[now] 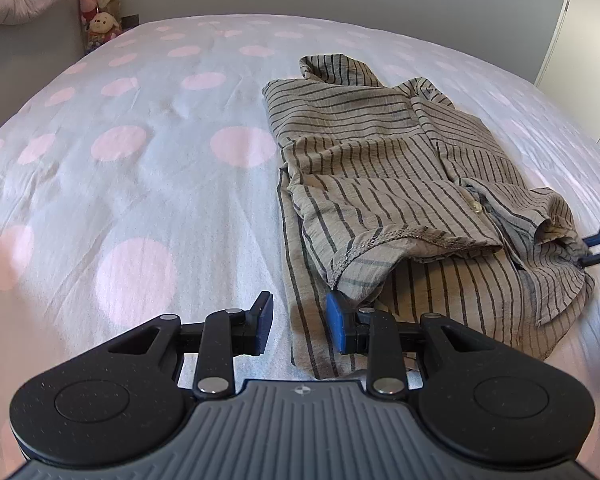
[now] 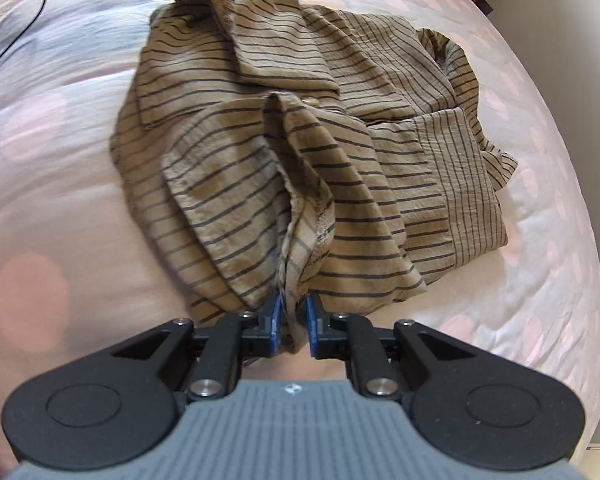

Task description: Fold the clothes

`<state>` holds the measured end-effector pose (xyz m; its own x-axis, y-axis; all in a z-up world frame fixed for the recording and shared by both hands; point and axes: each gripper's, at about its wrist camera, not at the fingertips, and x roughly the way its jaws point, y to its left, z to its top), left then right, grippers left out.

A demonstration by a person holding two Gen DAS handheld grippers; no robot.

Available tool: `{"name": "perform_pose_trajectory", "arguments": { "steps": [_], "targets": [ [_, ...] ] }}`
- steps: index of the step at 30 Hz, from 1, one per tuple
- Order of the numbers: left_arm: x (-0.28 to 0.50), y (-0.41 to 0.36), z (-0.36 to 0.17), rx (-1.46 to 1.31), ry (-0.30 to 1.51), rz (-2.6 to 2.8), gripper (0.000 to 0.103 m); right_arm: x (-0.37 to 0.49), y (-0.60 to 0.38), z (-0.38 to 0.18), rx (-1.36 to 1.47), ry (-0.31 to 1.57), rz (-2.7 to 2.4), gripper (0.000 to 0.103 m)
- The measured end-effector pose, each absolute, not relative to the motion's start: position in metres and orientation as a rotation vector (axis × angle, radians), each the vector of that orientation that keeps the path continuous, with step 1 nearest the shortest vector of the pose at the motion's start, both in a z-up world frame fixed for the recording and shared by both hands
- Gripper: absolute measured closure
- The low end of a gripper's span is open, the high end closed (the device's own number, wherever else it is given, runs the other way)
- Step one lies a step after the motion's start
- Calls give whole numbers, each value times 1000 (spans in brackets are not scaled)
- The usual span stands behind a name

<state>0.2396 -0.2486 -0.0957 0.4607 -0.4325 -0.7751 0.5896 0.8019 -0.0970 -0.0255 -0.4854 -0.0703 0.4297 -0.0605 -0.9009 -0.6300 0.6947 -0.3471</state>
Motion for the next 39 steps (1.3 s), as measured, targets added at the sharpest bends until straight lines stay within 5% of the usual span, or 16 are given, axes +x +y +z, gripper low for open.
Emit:
{"name": "perform_pose_trajectory", "arguments": {
  "steps": [21,39],
  "targets": [
    [233,-239,-83,168,867,-644,76,-46,-503,-74,-839,1075,173,88],
    [239,-248,-93,194,897,-638,76,-37,-473,-91,-1065,1095,554,81]
  ]
}}
